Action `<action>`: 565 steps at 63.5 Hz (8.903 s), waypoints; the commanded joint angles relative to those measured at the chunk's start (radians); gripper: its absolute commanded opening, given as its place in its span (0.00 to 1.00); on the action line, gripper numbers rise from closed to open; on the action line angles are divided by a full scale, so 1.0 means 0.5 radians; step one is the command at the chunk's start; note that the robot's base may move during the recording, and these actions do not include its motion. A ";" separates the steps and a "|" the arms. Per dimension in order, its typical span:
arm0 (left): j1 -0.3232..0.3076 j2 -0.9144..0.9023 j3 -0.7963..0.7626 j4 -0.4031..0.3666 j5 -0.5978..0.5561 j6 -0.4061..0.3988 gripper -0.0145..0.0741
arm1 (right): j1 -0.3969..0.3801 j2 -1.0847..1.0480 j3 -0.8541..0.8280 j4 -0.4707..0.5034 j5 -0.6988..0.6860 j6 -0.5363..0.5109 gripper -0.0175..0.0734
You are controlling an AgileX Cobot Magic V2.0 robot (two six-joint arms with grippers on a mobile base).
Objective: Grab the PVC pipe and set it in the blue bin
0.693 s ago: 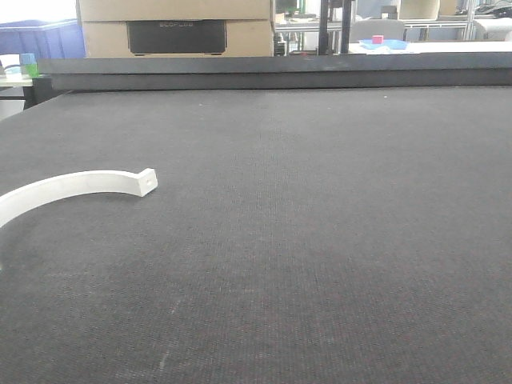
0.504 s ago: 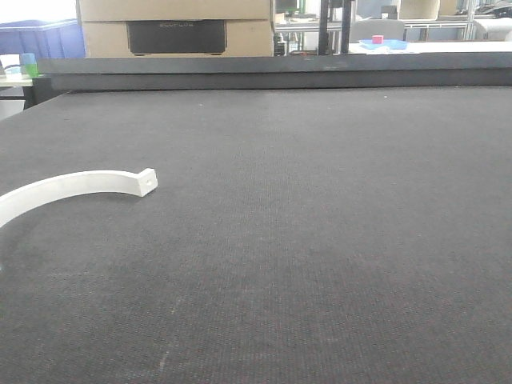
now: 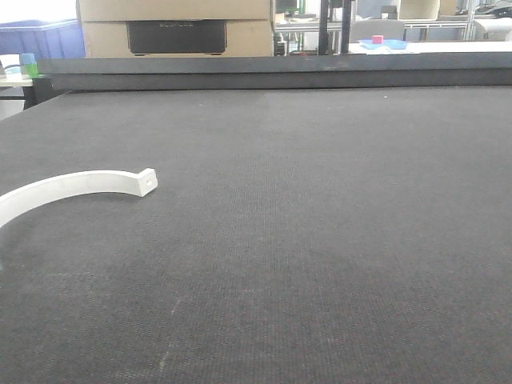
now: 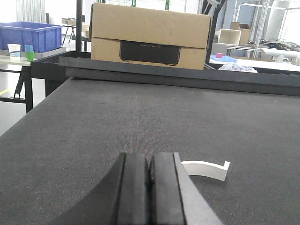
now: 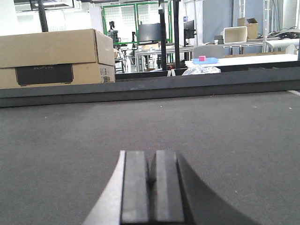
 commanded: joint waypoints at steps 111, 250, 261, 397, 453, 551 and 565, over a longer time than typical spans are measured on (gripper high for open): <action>0.003 2.517 -2.035 0.111 1.657 0.005 0.04 | 0.000 2.582 -1.906 -0.002 2.085 -0.008 0.01; -0.011 3.170 -2.456 -0.005 2.054 -0.063 0.04 | 0.254 2.811 -2.215 0.038 2.081 0.339 0.01; -0.070 3.321 -2.456 0.095 1.919 -0.034 0.08 | 0.254 2.798 -2.215 0.051 2.048 0.339 0.01; -0.037 1.430 -1.377 -0.072 0.312 -0.034 0.04 | 0.255 0.891 -1.323 0.038 0.883 -0.026 0.01; -0.014 1.142 -1.377 0.019 0.306 -0.034 0.04 | 0.255 0.703 -1.323 0.038 0.848 -0.026 0.01; -0.014 1.142 -1.377 0.019 0.306 -0.034 0.04 | 0.255 0.703 -1.323 0.038 0.848 -0.026 0.01; -0.014 1.142 -1.377 0.019 0.306 -0.034 0.04 | 0.255 0.703 -1.323 0.038 0.848 -0.026 0.01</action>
